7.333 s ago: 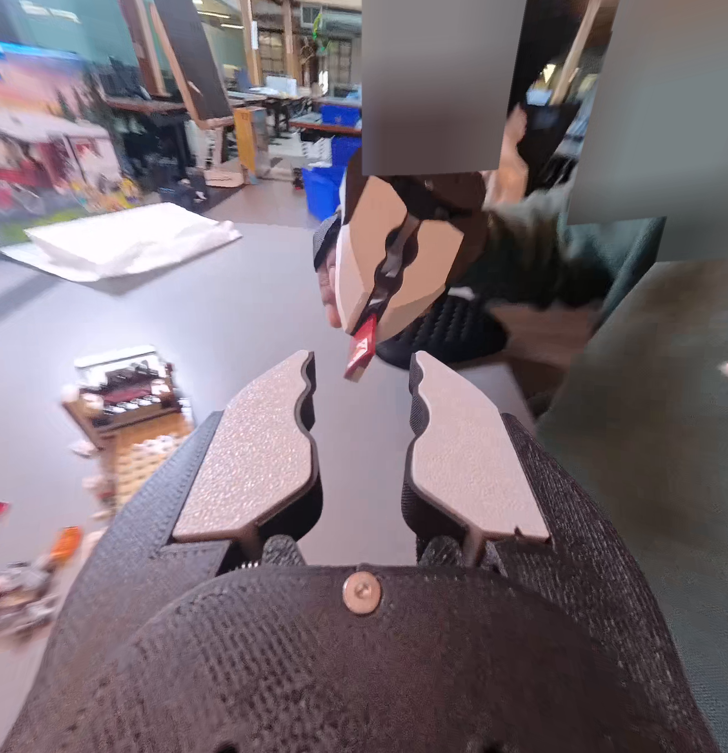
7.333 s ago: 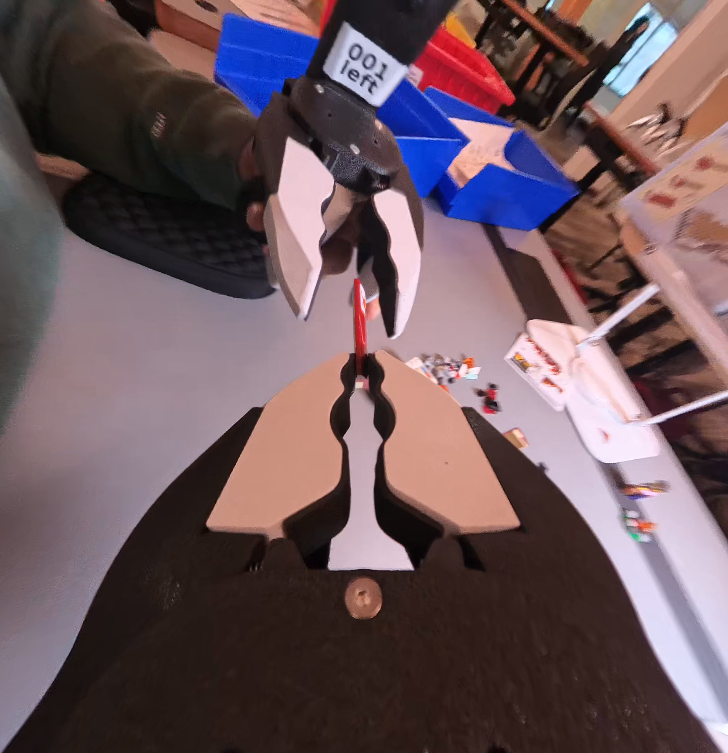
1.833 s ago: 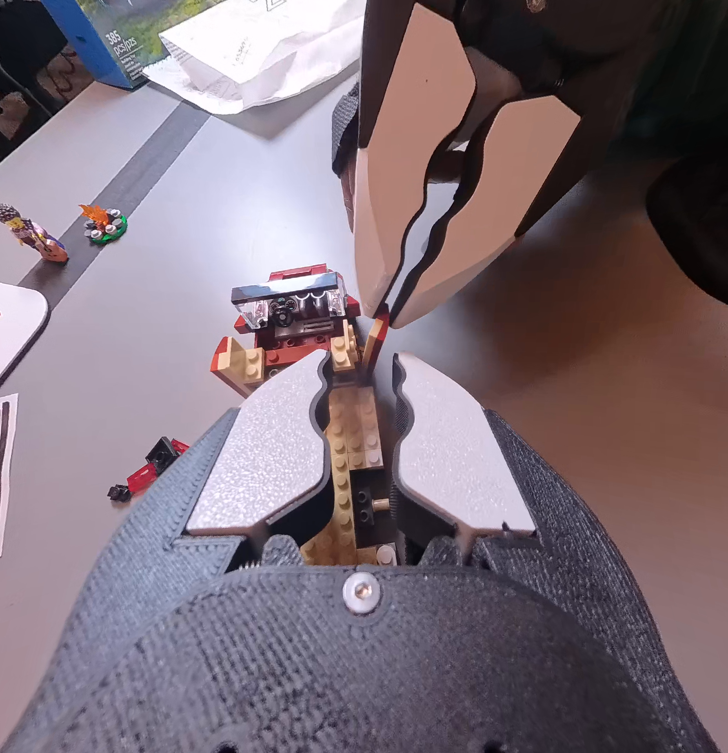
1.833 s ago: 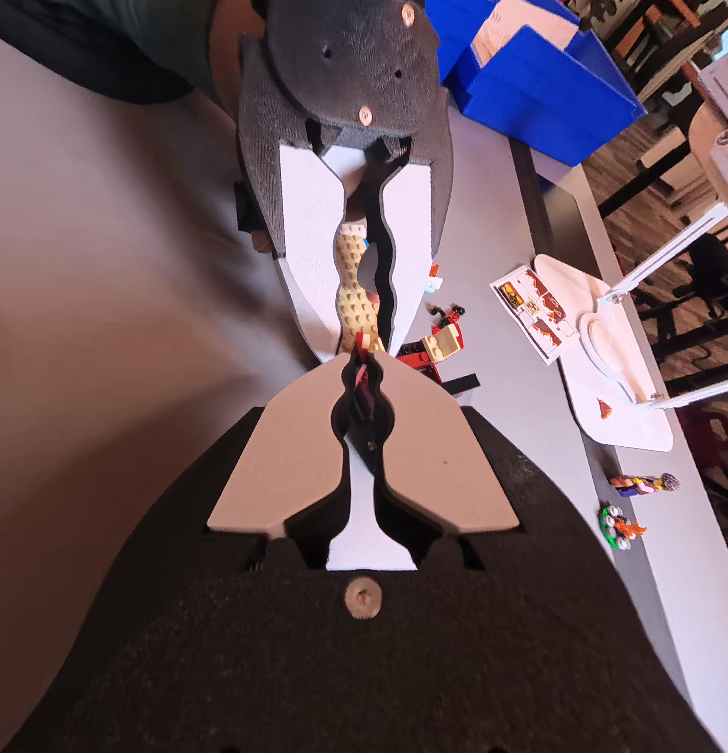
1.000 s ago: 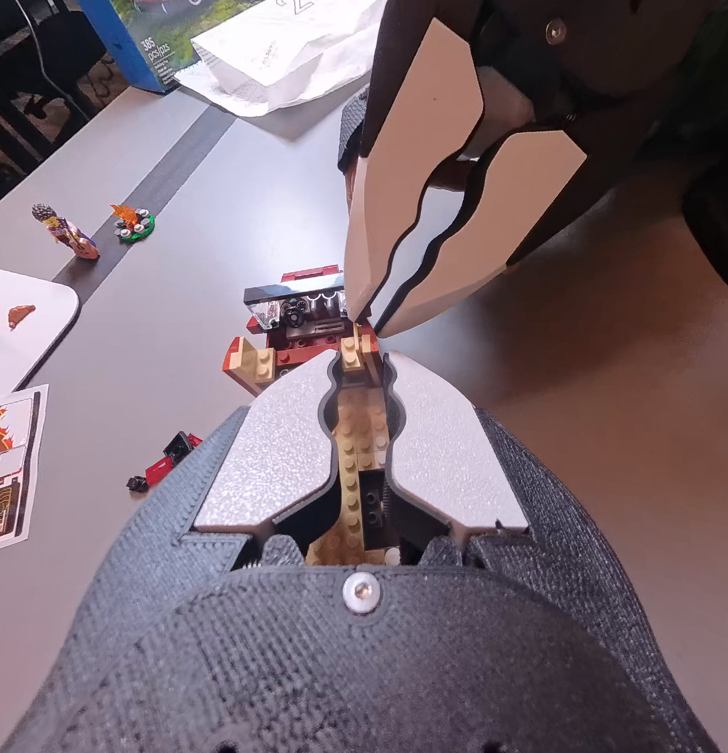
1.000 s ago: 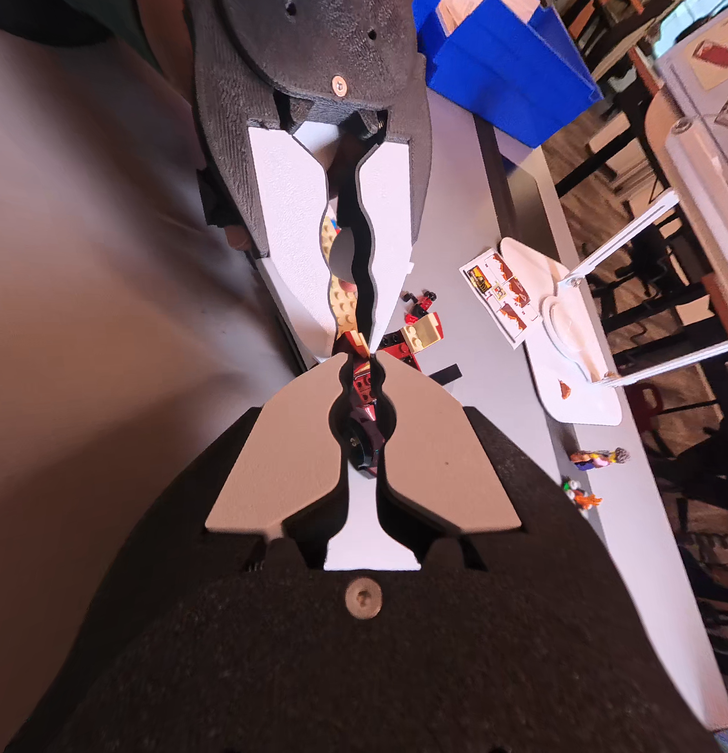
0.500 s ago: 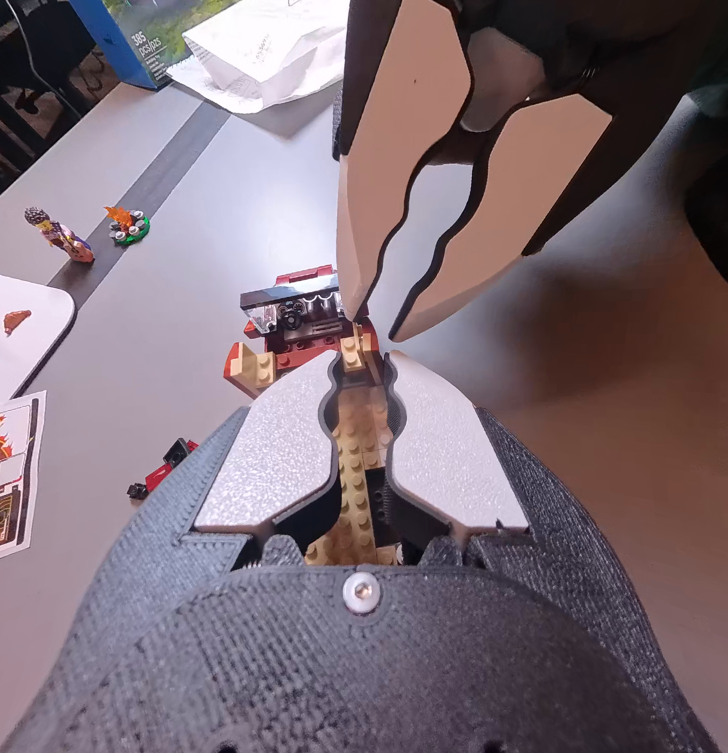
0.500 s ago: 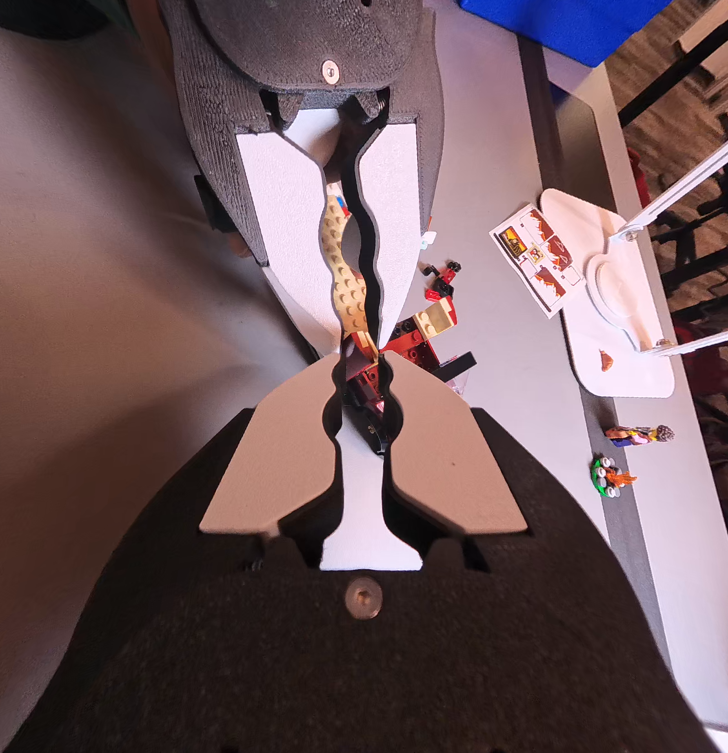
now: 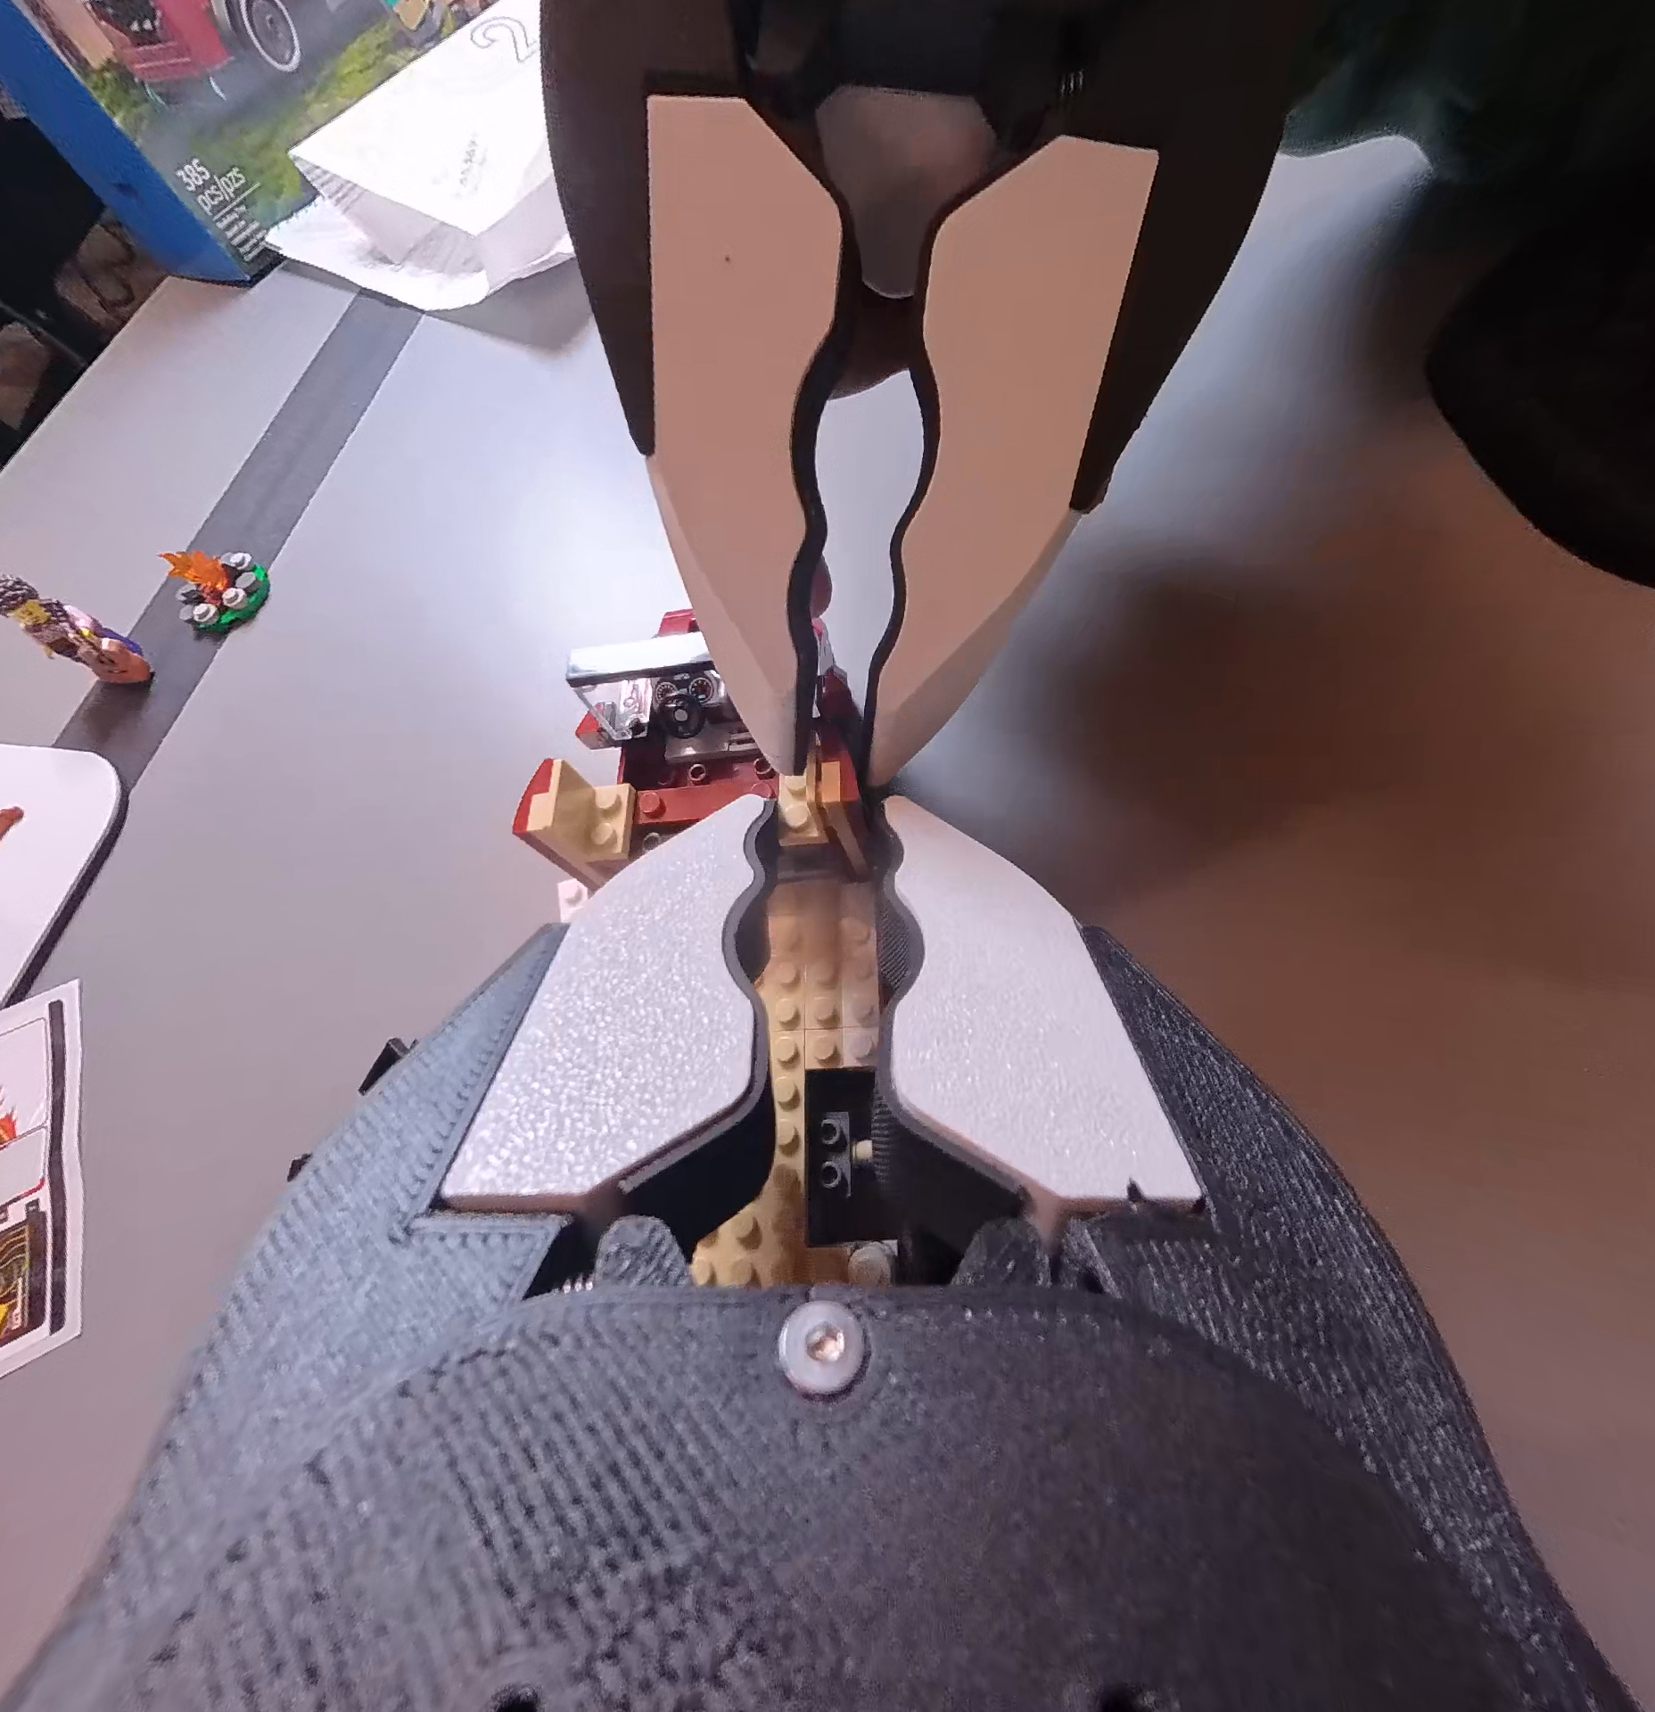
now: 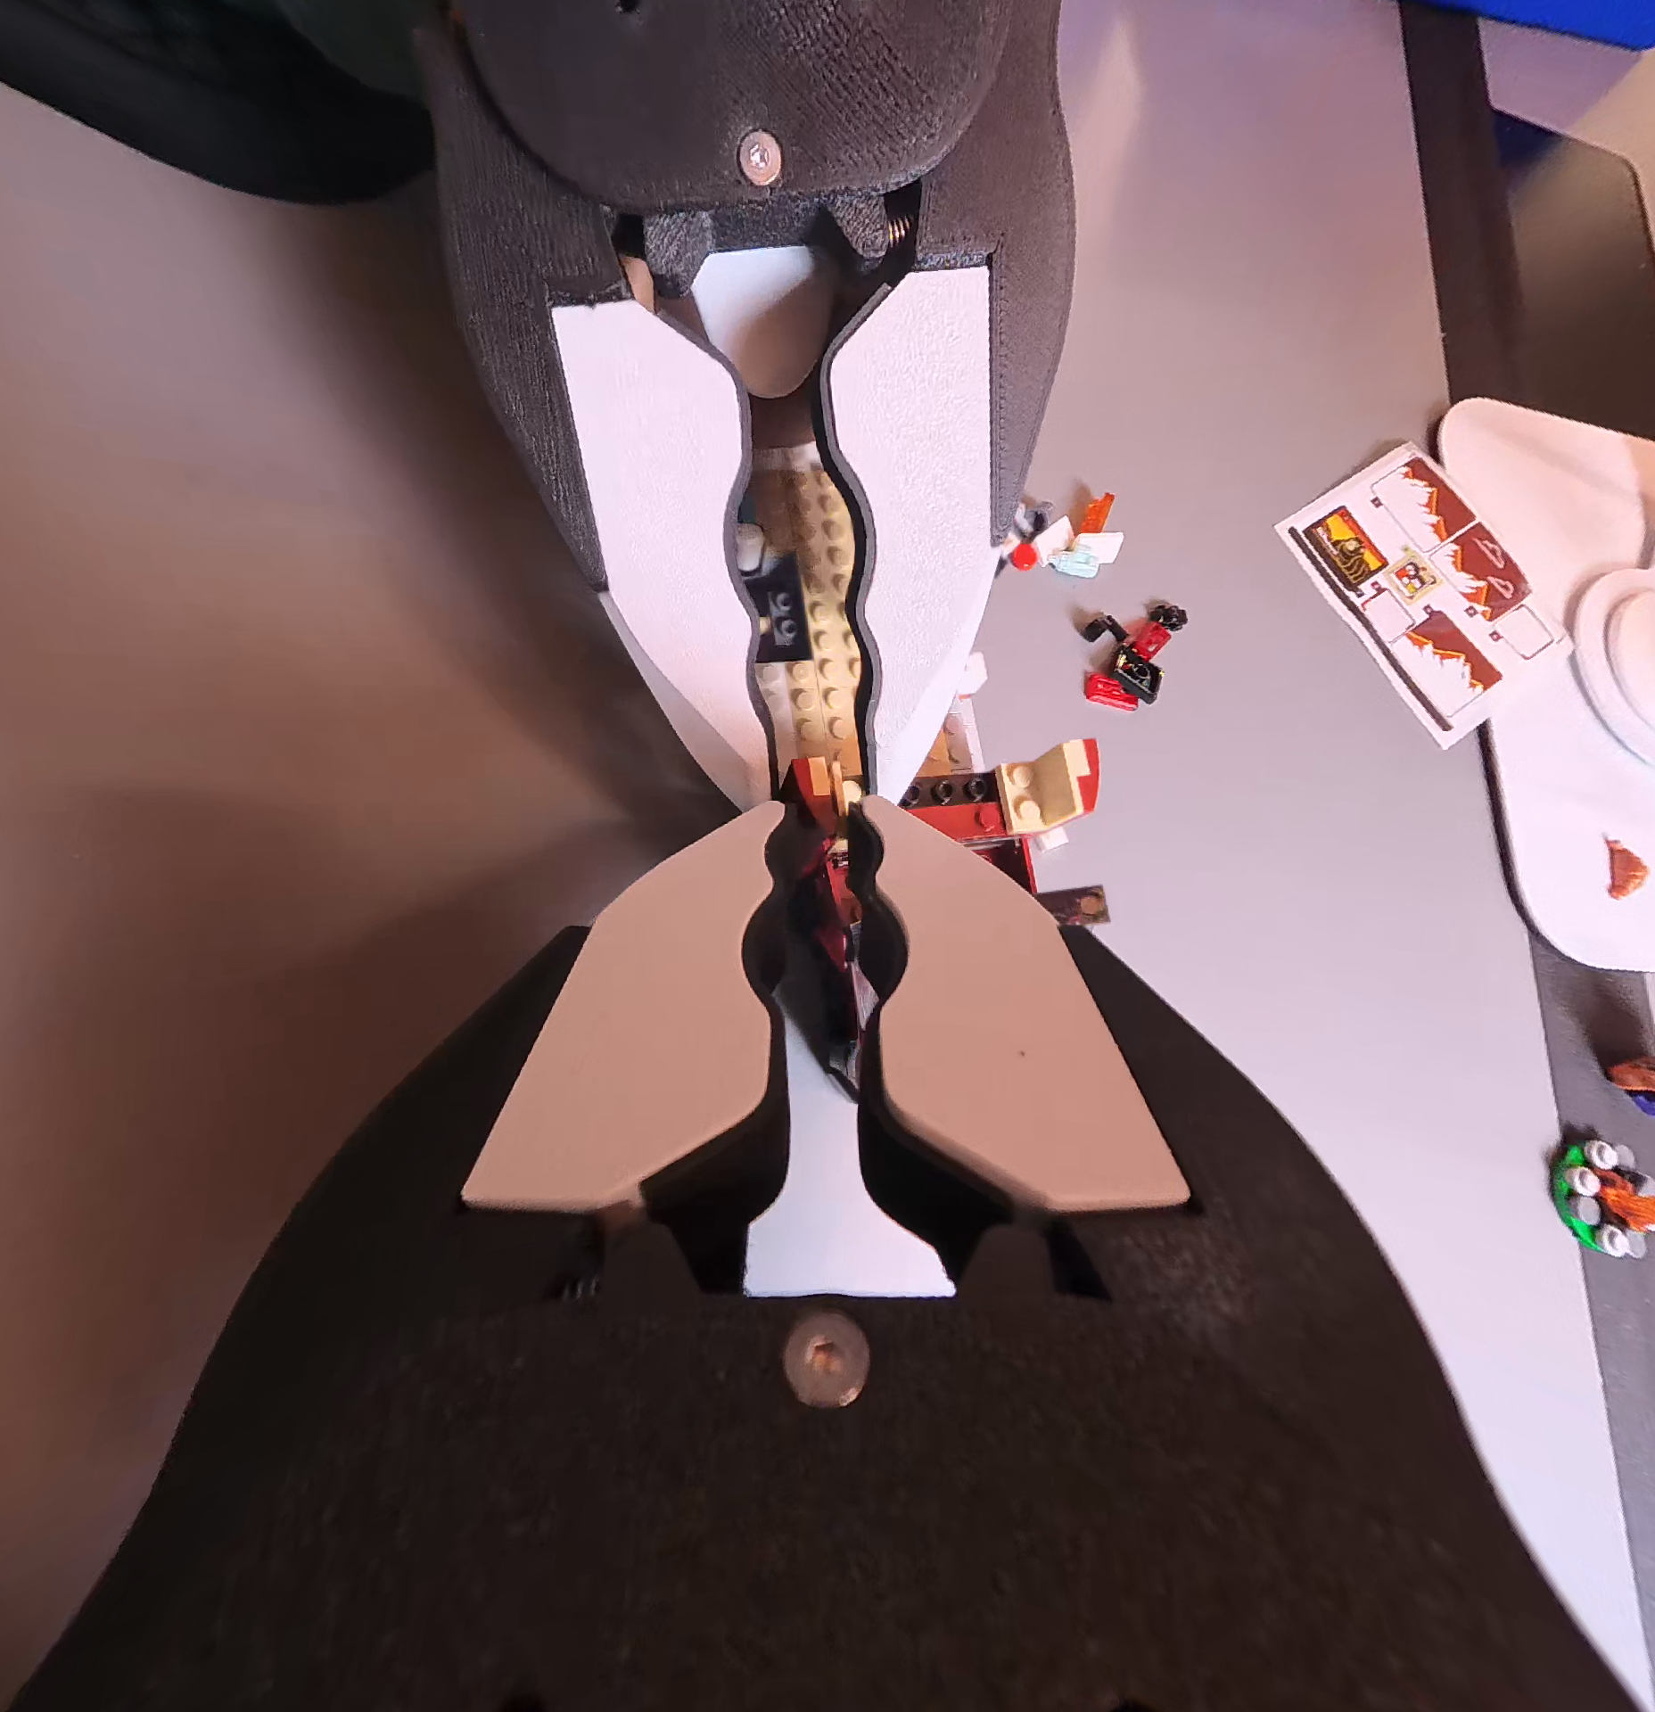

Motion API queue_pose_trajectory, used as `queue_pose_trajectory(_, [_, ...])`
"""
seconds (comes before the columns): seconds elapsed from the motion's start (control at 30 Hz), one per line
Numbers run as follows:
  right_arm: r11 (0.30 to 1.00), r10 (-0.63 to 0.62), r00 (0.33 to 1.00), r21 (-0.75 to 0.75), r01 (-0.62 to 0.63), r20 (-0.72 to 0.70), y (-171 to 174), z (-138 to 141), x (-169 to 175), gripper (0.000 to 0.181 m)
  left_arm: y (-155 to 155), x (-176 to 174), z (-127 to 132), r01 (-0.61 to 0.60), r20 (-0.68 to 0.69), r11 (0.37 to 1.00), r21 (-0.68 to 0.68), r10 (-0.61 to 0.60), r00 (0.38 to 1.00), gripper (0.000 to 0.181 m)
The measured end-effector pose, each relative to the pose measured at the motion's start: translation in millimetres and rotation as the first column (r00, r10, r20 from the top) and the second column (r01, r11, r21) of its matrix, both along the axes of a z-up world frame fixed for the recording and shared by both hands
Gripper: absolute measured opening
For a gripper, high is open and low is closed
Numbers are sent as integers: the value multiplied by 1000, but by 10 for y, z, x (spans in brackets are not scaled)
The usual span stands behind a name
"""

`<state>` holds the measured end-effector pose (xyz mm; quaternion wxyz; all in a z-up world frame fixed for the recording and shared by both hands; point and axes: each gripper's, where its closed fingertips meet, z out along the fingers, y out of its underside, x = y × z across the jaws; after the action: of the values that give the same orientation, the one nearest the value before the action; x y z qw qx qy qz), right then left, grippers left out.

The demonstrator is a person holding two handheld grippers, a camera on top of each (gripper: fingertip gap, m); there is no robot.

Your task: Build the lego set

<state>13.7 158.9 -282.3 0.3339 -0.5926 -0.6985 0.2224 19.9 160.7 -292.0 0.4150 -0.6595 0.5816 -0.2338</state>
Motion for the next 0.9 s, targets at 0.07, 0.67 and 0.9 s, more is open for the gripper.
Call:
queue_pose_trajectory(0.07, [1000, -5, 1000, -13, 5, -6, 1, 1, 2, 10, 1, 1, 2, -1, 8, 1000, -8, 1, 1000, 19])
queue_pose_trajectory(0.67, [999, 5, 1000, -40, -4, 24, -2, -6, 5, 8, 8, 7, 0, -17, 42, 996, -84, 20, 999, 19])
queue_pose_trajectory(0.9, [994, 39, 999, -99, -36, 31, 4, -6, 17, 8, 19, 14, 1, 12, 24, 995, -95, -10, 1000, 19])
